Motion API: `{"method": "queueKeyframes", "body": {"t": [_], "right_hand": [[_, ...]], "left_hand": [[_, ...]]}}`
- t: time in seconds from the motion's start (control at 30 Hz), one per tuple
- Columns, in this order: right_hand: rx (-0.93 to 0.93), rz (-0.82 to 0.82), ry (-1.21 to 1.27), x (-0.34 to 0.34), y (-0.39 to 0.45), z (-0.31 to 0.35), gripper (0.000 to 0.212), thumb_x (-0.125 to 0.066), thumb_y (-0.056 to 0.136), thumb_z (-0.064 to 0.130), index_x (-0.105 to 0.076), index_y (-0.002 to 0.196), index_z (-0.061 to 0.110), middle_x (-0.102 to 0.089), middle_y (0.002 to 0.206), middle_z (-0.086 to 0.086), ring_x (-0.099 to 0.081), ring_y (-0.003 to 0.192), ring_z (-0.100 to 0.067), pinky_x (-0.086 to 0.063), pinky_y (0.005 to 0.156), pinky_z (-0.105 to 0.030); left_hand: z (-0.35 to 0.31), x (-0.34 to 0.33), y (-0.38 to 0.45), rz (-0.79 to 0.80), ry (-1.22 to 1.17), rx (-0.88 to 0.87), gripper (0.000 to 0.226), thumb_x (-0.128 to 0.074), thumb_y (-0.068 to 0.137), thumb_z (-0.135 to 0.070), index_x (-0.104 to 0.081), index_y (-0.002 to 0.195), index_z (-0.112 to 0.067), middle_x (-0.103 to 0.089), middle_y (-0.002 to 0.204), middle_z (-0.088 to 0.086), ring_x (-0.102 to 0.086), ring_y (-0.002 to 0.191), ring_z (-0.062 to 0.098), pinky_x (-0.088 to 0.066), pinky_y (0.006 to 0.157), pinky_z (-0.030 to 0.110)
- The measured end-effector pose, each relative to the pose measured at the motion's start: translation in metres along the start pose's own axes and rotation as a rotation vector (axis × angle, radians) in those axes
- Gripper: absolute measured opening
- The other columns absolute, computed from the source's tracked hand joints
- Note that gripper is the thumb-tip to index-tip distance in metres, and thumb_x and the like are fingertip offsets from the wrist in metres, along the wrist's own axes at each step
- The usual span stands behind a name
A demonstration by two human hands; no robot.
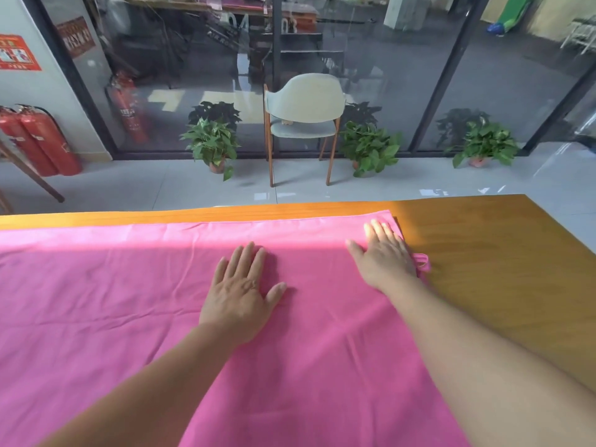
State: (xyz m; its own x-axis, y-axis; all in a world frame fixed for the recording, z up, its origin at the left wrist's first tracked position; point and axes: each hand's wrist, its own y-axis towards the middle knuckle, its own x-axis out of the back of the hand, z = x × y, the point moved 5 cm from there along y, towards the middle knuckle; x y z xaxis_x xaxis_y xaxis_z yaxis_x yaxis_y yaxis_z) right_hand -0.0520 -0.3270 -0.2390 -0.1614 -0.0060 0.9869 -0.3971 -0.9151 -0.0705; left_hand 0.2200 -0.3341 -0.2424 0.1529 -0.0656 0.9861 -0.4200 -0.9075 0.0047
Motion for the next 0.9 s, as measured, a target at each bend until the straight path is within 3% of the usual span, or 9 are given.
{"method": "queueKeyframes", "body": {"t": [0.1,0.2,0.37,0.47,0.57,0.63,0.7,0.77,0.9], "right_hand": [[0.092,-0.023,0.06,-0.004,-0.007,0.034,0.071,-0.015,0.102,0.057,-0.009,0.159,0.016,-0.003,0.166,-0.003,0.001,0.153,-0.018,-0.001,0.124,-0.04],[0.241,0.002,0.052,-0.017,-0.02,0.047,0.072,-0.016,0.1,0.062,-0.015,0.158,0.021,-0.008,0.166,0.001,-0.001,0.153,-0.015,-0.001,0.124,-0.038],[0.015,-0.045,0.033,0.011,-0.01,-0.034,0.062,-0.026,0.103,0.05,-0.018,0.157,0.02,-0.008,0.166,0.002,-0.002,0.153,-0.016,-0.002,0.124,-0.036],[-0.028,-0.238,0.192,0.03,-0.038,-0.049,0.048,-0.041,0.103,0.029,-0.039,0.149,0.014,-0.027,0.161,-0.005,-0.017,0.15,-0.023,-0.013,0.121,-0.035],[-0.013,-0.369,0.377,0.035,-0.075,-0.043,0.035,-0.051,0.093,0.006,-0.063,0.125,0.003,-0.056,0.134,-0.012,-0.051,0.125,-0.034,-0.037,0.107,-0.039],[-0.093,-0.339,0.439,0.037,-0.103,-0.042,0.032,-0.05,0.09,0.001,-0.068,0.117,0.006,-0.058,0.122,-0.01,-0.058,0.11,-0.033,-0.045,0.095,-0.038],[-0.255,-0.188,0.463,0.035,-0.126,-0.048,0.033,-0.047,0.096,0.009,-0.063,0.125,0.014,-0.052,0.126,-0.007,-0.058,0.109,-0.03,-0.044,0.091,-0.036],[-0.371,-0.074,0.434,0.033,-0.148,-0.059,0.033,-0.047,0.097,0.018,-0.058,0.128,0.016,-0.05,0.127,-0.006,-0.057,0.112,-0.028,-0.044,0.092,-0.035],[-0.425,-0.009,0.391,0.025,-0.169,-0.072,0.022,-0.049,0.09,0.022,-0.062,0.106,0.015,-0.057,0.11,-0.007,-0.058,0.105,-0.029,-0.046,0.085,-0.035]], "left_hand": [[-0.029,0.004,-0.005,-0.059,-0.039,-0.073,0.087,0.008,0.082,-0.072,0.007,0.154,-0.023,0.018,0.161,-0.005,0.023,0.146,0.01,0.01,0.121,0.037],[-0.043,-0.008,-0.01,-0.008,-0.033,-0.098,0.091,0.011,0.08,-0.074,0.001,0.156,-0.024,0.011,0.162,-0.007,0.016,0.148,0.009,0.01,0.121,0.035],[-0.041,-0.012,-0.008,0.041,0.029,-0.088,0.097,0.01,0.077,-0.076,-0.004,0.156,-0.023,0.006,0.163,-0.008,0.009,0.15,0.012,0.006,0.122,0.036],[-0.052,-0.002,0.001,-0.036,-0.047,-0.075,0.091,-0.004,0.083,-0.071,-0.035,0.149,-0.016,-0.028,0.157,0.004,-0.022,0.146,0.024,-0.016,0.12,0.041],[-0.09,0.005,0.023,-0.082,-0.171,-0.127,0.074,-0.021,0.088,-0.059,-0.055,0.133,-0.012,-0.053,0.134,0.007,-0.048,0.124,0.03,-0.038,0.105,0.041],[-0.123,0.007,0.037,0.021,-0.298,-0.096,0.05,-0.039,0.094,-0.049,-0.06,0.126,-0.016,-0.059,0.119,0.005,-0.058,0.109,0.029,-0.047,0.091,0.037],[-0.152,0.012,0.05,0.102,-0.43,-0.009,0.031,-0.05,0.096,-0.041,-0.065,0.109,-0.017,-0.067,0.102,0.005,-0.063,0.094,0.027,-0.048,0.074,0.031],[-0.175,0.01,0.064,0.143,-0.455,0.029,0.032,-0.05,0.096,-0.04,-0.066,0.093,-0.013,-0.069,0.092,0.007,-0.062,0.087,0.026,-0.043,0.067,0.028],[-0.208,-0.005,0.087,0.2,-0.401,0.034,0.05,-0.05,0.091,-0.058,-0.059,0.074,-0.012,-0.068,0.081,0.007,-0.057,0.061,0.018,-0.038,0.051,0.026]]}}
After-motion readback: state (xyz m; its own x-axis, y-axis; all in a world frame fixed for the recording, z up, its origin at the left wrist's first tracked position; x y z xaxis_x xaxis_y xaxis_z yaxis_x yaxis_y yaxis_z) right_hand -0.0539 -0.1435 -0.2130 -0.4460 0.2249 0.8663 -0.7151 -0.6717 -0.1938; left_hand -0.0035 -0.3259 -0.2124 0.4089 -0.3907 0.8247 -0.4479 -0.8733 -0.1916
